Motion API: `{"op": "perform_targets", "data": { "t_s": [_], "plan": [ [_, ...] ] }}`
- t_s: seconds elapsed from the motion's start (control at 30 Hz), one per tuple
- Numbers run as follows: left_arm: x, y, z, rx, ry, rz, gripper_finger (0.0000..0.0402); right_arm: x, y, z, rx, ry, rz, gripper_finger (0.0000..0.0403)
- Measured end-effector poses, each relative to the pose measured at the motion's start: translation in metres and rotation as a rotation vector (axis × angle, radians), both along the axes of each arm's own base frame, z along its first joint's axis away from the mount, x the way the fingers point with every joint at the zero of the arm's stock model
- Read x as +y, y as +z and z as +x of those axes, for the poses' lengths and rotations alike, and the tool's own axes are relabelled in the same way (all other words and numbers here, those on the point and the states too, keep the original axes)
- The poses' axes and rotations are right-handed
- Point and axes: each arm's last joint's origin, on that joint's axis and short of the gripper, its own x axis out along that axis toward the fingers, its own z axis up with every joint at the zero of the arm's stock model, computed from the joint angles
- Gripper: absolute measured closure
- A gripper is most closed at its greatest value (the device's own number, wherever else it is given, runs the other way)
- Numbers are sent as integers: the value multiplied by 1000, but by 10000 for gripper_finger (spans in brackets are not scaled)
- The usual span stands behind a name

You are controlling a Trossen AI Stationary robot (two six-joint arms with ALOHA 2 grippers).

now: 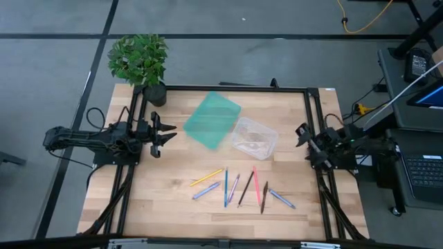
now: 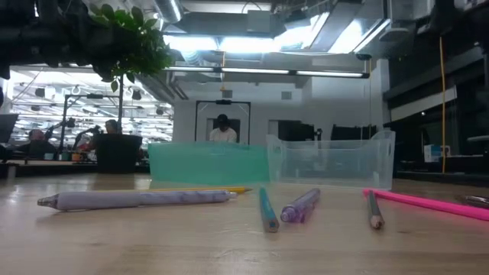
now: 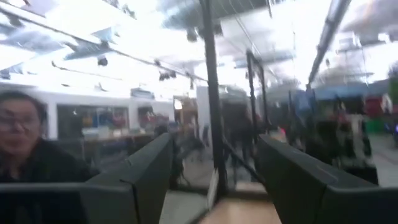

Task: Sort pens & pencils
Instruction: Put the right light blue pen into the transparent bin

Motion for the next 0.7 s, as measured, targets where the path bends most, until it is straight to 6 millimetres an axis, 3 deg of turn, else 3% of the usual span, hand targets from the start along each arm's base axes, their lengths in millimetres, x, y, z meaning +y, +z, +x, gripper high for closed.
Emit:
{"op": "perform_targets", "data": {
  "t_s": [0.07,0.17,0.3,0.4,0.53,0.7],
  "plan": [
    [0,10,0,63,-2,-3,286,1,23,-7,-12,17,3,169],
    [-3,34,-5,167,-26,-32,286,2,55,-10,113,6,24,181],
    [-8,73,-17,212,-81,-55,286,5,108,2,262,5,31,201],
    [-11,101,-25,208,-121,-51,286,13,146,28,412,63,33,213],
    [-13,119,-27,288,-115,-44,286,32,187,71,706,131,54,224],
    [-14,130,-23,424,-49,-48,286,57,202,123,1153,14,110,234]
  ]
}}
